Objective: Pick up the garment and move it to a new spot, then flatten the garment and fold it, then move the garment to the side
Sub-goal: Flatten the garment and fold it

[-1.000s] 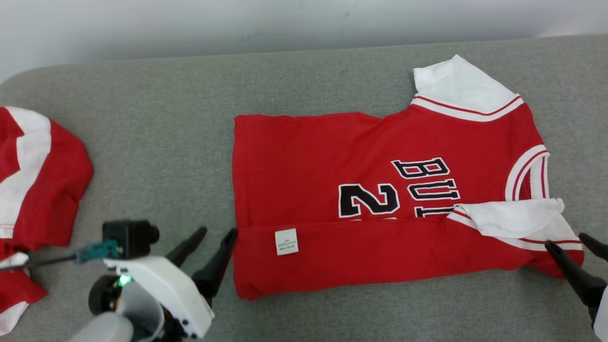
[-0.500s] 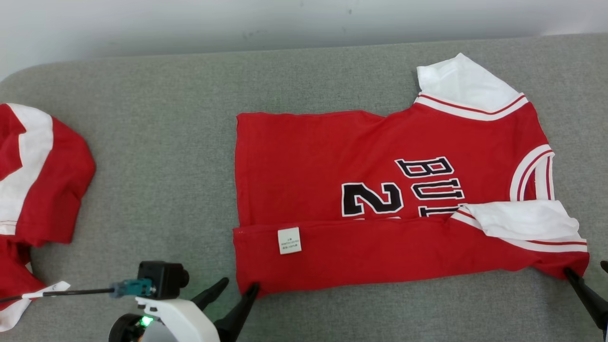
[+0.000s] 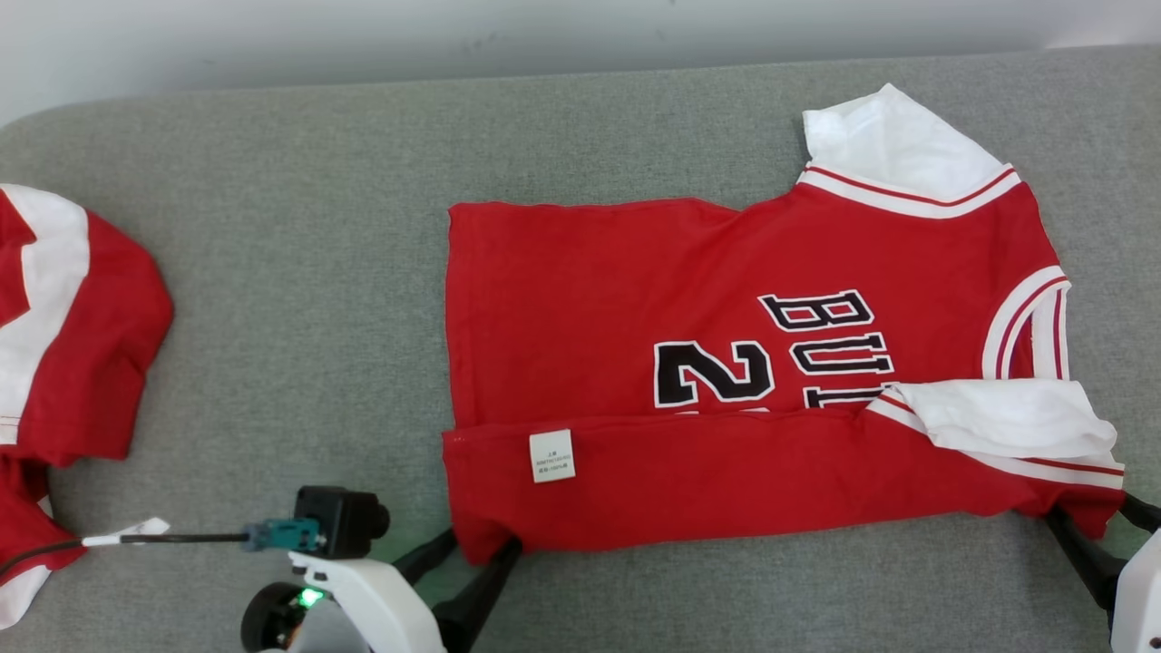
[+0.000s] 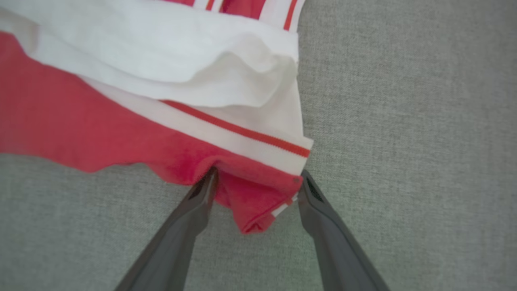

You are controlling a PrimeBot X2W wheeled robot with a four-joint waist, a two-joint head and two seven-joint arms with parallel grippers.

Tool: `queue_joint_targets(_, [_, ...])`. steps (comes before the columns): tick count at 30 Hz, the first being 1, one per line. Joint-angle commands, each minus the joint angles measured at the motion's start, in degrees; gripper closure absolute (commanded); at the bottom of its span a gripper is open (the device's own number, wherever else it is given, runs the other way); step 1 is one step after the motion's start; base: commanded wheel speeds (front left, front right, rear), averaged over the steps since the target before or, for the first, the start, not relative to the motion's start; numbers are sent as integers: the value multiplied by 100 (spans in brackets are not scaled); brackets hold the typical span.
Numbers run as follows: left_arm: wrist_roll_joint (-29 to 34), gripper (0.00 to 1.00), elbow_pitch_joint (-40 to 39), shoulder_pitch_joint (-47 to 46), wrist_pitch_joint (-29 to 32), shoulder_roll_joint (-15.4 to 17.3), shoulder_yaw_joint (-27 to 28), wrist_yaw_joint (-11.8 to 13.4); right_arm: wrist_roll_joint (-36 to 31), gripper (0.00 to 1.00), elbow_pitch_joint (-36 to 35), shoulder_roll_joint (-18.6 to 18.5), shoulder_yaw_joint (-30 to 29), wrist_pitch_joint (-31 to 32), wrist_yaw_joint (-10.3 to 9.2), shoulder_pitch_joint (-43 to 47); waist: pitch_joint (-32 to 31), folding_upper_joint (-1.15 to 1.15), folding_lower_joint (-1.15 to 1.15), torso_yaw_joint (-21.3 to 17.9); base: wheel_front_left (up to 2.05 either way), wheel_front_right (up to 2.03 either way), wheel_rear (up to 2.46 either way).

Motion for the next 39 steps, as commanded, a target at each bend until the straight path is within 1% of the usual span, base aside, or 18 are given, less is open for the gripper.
queue_joint_targets(1, [-67,0,109,73,118,-89,-147,-42,58,0,71,-1,86,12,1,-64,1,0,0,-1,0,0,0])
queue_joint_targets(6, [-165,1,220,22,194,-195,-214,-202,217,0,163,-44,263,-19,1,-114,5,0,0,20,0,0,0])
queue_joint_targets(7, [-182,18,253,-7,219,-217,-224,-232,239,0,175,-63,275,-30,1,-122,8,0,0,29,0,0,0])
queue_joint_targets(8, [-199,57,298,-35,230,-241,-227,-270,272,8,189,-77,286,-28,1,-131,9,0,0,36,0,0,0])
queue_joint_targets(9, [-218,80,346,-77,258,-252,-230,-300,312,49,181,-91,312,-35,1,-143,10,0,0,39,0,0,0])
queue_joint_targets(10, [-230,100,390,-123,270,-260,-238,-339,375,62,182,-92,321,-46,1,-160,12,0,0,37,0,0,0])
queue_joint_targets(11, [-253,100,419,-172,261,-280,-215,-377,424,90,185,-103,319,-67,1,-188,18,0,0,34,0,0,0])
queue_joint_targets(12, [-298,100,451,-229,256,-297,-171,-414,466,100,195,-125,317,-83,1,-213,23,0,0,33,0,0,0])
queue_joint_targets(17, [-436,100,533,-391,231,-312,-15,-570,756,100,124,-207,296,-71,-2,-363,-15,0,0,19,0,0,0])
queue_joint_targets(21, [-766,100,313,-380,190,-196,255,-665,1158,100,-24,-323,93,-36,-2,-472,-115,0,0,16,0,0,0])
queue_joint_targets(23, [-856,100,138,-363,261,-64,356,-687,1380,100,-96,-434,-11,65,-2,-495,-174,0,0,29,0,0,0])
queue_joint_targets(26, [-1022,100,-168,-329,327,92,499,-681,1705,100,-224,-603,-187,230,-2,-543,-263,0,0,53,0,0,0])
queue_joint_targets(29, [-1134,100,-496,-224,305,204,628,-631,1986,100,-330,-677,-387,419,-2,-471,-363,0,0,75,0,0,0])
queue_joint_targets(32, [-1199,100,-778,-96,265,279,694,-565,2104,100,-428,-735,-559,611,-2,-294,-447,0,0,93,0,0,0])
queue_joint_targets(35, [-1185,100,-995,101,245,356,648,-495,2194,100,-524,-783,-646,825,-2,-53,-497,0,0,100,0,0,0])
queue_joint_targets(39, [-1199,100,-1221,454,218,433,510,-464,2392,100,-688,-894,-704,1165,-2,459,-581,0,0,112,0,0,0])
